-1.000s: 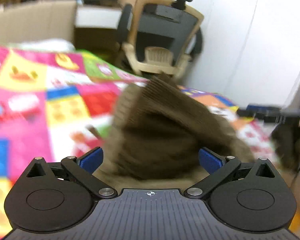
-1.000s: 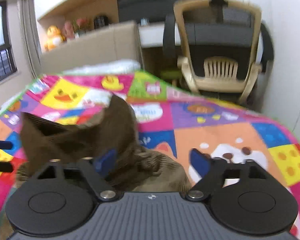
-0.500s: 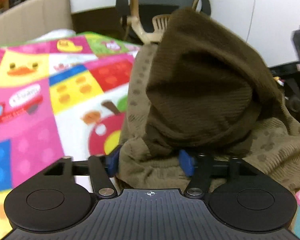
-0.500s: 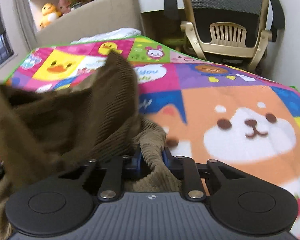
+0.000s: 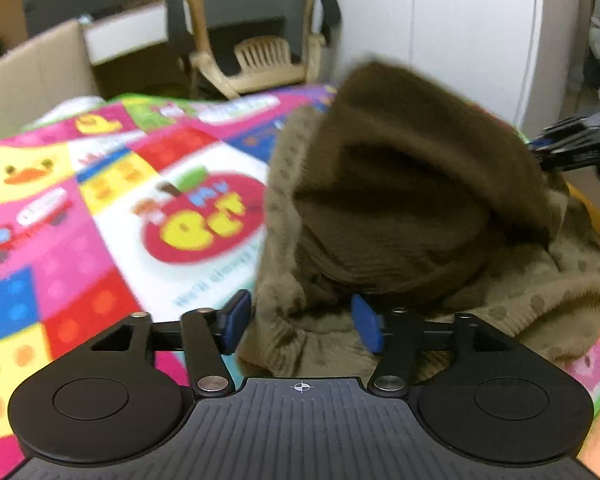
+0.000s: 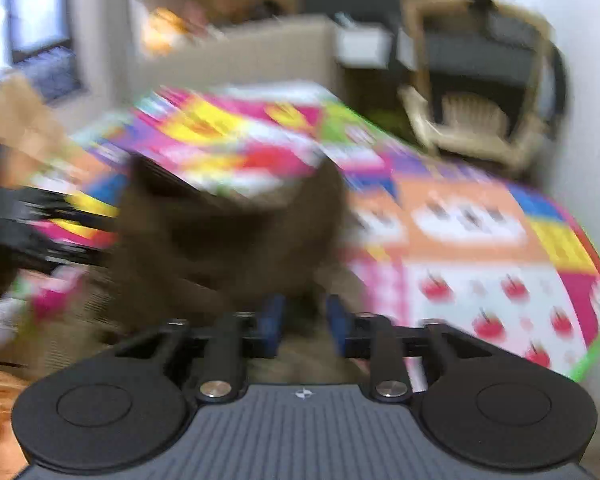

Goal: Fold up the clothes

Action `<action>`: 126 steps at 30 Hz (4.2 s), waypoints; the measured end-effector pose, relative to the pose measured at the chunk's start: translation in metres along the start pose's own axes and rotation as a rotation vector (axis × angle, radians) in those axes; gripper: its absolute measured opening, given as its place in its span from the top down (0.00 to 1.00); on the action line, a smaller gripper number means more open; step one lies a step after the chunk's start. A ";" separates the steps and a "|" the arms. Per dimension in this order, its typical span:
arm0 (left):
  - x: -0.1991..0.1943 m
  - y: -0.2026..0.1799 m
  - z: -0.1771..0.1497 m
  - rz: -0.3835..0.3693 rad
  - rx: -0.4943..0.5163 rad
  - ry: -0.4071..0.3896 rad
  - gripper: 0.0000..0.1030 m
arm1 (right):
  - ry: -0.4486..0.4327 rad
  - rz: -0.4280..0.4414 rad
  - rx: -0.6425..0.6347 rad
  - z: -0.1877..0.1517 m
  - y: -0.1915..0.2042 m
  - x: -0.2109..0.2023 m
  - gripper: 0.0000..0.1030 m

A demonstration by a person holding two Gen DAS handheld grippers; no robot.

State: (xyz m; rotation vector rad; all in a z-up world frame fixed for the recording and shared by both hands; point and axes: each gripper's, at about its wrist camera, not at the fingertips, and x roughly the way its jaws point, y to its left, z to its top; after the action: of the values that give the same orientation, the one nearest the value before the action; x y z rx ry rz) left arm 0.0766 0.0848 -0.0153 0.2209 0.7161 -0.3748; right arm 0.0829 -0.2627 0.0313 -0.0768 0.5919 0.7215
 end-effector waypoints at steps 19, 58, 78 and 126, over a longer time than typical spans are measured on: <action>-0.041 -0.088 0.025 0.130 0.349 -0.297 0.04 | -0.089 0.240 0.017 0.117 0.044 0.026 0.83; 0.014 0.192 0.031 0.296 -0.642 -0.408 0.88 | -0.326 -0.794 -0.083 0.145 -0.146 0.052 0.93; 0.019 0.208 0.050 0.488 -0.695 -0.560 0.81 | -0.205 -0.873 0.117 0.104 -0.230 0.129 0.92; -0.043 -0.029 -0.020 0.452 0.175 -0.109 0.04 | -0.164 -0.713 -0.325 -0.026 -0.001 -0.014 0.05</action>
State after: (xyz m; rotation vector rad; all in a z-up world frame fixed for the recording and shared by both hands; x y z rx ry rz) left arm 0.0227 0.0759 -0.0029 0.5131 0.5069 -0.0160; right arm 0.0627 -0.2788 0.0171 -0.4998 0.2509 0.1188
